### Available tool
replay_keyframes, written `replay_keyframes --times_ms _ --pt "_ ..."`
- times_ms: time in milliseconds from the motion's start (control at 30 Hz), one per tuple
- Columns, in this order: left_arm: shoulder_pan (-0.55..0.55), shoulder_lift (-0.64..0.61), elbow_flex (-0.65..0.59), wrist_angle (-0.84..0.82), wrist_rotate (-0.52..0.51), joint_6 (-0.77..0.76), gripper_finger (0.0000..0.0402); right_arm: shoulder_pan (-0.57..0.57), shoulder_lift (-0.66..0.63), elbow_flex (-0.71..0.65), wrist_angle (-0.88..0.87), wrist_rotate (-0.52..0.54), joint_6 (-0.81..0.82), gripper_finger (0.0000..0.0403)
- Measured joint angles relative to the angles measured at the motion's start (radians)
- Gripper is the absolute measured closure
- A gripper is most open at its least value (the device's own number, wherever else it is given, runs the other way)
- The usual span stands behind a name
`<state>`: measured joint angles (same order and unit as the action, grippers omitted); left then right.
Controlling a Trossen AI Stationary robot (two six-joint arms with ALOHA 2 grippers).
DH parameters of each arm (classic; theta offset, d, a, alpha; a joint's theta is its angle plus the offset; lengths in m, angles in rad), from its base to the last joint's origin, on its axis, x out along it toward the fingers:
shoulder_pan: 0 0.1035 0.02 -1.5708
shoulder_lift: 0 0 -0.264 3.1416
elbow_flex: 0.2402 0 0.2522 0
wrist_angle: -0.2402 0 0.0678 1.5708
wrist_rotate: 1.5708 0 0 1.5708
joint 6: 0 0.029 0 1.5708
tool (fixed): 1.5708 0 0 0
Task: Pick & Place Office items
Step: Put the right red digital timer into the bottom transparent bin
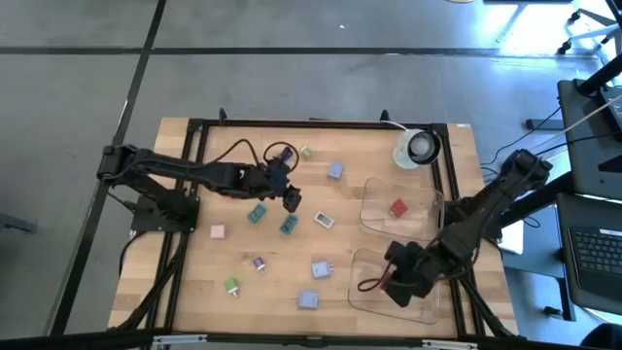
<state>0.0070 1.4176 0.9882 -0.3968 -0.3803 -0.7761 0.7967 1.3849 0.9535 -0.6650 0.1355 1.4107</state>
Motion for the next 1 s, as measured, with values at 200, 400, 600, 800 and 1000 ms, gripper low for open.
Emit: replay_keyframes --times_ms 200,400,600,800,1000 --pt "-0.021 0.001 0.000 -0.004 -0.022 -0.006 0.0164 -0.004 0.134 0.000 -0.001 0.007 0.032 0.0330" --pt "-0.021 0.001 0.000 -0.002 -0.024 -0.006 0.0164 -0.011 0.215 0.000 -0.010 0.007 0.054 0.0330" --pt "-0.018 0.001 0.000 -0.003 -0.048 0.018 0.0164 -0.011 0.225 0.000 -0.004 0.007 0.077 0.0325" --pt "-0.018 0.001 0.000 -0.004 -0.038 0.085 0.0164 -0.018 0.212 0.000 -0.003 -0.028 0.074 0.0283" --pt "-0.018 0.001 0.000 -0.034 0.022 0.102 0.0164 -0.035 0.186 0.000 -0.005 -0.057 0.070 0.0213"
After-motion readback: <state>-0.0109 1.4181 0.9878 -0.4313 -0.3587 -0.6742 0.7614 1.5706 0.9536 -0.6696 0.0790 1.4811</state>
